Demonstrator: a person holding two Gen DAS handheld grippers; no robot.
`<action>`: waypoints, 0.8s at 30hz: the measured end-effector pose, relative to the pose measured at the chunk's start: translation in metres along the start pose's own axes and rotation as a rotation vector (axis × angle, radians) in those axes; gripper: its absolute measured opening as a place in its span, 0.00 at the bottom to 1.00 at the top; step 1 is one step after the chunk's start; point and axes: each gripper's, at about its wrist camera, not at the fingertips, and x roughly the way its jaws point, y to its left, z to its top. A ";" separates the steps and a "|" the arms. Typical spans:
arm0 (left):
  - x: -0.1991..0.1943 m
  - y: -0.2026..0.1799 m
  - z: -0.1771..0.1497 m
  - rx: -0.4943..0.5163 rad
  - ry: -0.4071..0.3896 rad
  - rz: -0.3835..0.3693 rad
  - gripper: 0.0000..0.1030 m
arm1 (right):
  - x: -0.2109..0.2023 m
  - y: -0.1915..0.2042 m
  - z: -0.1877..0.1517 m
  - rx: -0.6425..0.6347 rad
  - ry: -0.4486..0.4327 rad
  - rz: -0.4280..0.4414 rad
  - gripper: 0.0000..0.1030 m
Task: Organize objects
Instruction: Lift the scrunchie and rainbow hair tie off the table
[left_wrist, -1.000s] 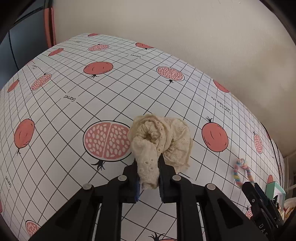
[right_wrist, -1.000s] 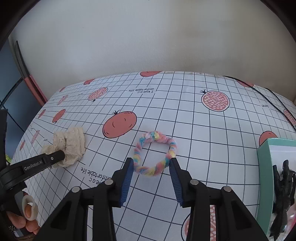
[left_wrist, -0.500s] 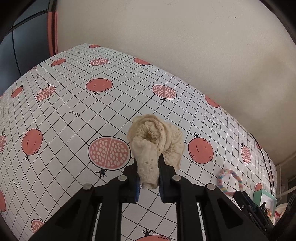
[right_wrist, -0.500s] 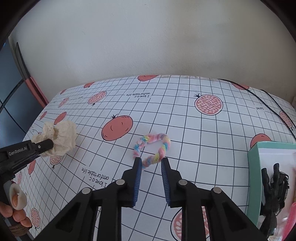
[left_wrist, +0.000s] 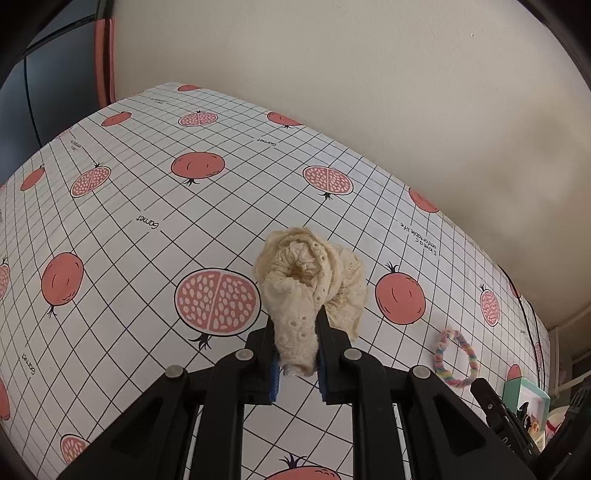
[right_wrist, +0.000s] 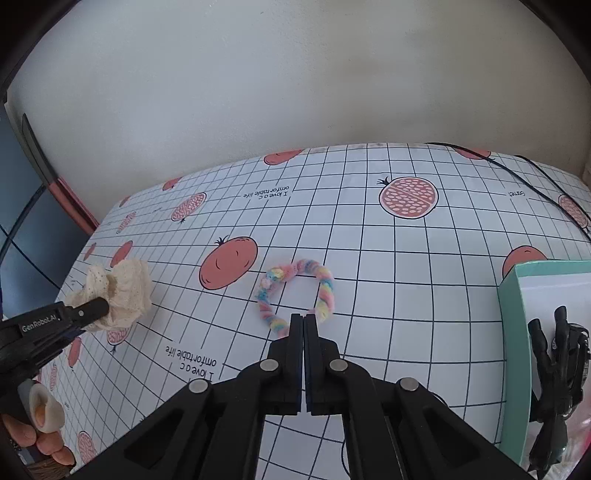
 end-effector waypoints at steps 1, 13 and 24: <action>-0.001 0.000 0.000 0.001 -0.001 -0.001 0.16 | -0.003 0.000 0.001 -0.001 -0.008 -0.002 0.00; -0.006 -0.004 0.001 0.002 -0.009 -0.007 0.16 | -0.006 -0.012 0.007 0.028 -0.039 -0.044 0.06; -0.002 -0.006 -0.002 -0.013 0.011 -0.029 0.16 | 0.013 -0.010 0.001 0.043 -0.019 -0.065 0.44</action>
